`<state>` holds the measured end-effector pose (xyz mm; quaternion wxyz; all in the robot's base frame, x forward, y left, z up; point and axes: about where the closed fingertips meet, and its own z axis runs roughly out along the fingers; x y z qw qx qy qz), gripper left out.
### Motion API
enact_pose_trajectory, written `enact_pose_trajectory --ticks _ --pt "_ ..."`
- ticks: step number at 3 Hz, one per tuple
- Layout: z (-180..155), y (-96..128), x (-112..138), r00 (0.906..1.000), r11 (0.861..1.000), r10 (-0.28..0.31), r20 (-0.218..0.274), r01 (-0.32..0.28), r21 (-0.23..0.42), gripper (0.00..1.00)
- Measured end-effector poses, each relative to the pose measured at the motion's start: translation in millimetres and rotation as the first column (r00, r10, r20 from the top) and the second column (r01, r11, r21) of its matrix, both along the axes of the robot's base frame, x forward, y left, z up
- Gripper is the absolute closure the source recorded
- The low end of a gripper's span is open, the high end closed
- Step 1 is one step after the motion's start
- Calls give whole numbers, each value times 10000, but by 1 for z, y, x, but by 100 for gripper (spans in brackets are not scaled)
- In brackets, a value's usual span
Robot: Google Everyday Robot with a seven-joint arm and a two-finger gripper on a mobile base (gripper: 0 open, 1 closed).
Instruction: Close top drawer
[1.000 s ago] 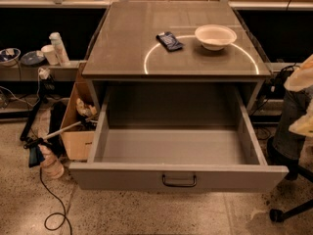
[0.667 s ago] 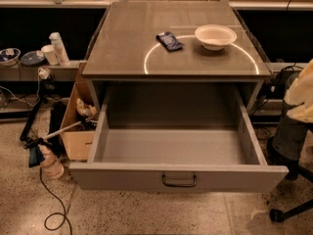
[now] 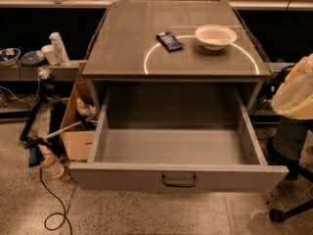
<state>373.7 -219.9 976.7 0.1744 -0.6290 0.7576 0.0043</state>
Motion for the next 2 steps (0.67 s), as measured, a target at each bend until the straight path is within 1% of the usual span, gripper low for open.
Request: enact_pose_trajectory --ticks 1,2 --pt "7 25 -7 9973 9971 648 348 -661 372 100" --pt "0 26 -18 9979 9981 555 330 -563 238 100"
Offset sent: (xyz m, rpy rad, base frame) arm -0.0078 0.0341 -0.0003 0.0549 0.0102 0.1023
